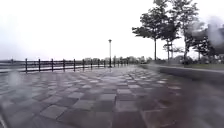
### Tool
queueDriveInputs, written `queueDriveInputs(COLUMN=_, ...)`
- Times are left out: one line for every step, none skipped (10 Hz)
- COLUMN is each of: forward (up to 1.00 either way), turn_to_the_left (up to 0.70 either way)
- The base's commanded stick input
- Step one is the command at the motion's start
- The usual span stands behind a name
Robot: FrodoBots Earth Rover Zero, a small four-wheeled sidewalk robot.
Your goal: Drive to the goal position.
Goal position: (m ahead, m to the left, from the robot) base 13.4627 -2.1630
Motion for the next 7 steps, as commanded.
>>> queueDriveInputs(forward=1.0, turn_to_the_left=0.01)
queueDriveInputs(forward=1.0, turn_to_the_left=0.01)
queueDriveInputs(forward=1.0, turn_to_the_left=0.01)
queueDriveInputs(forward=1.0, turn_to_the_left=0.01)
queueDriveInputs(forward=1.0, turn_to_the_left=0.01)
queueDriveInputs(forward=1.0, turn_to_the_left=0.01)
queueDriveInputs(forward=1.0, turn_to_the_left=0.01)
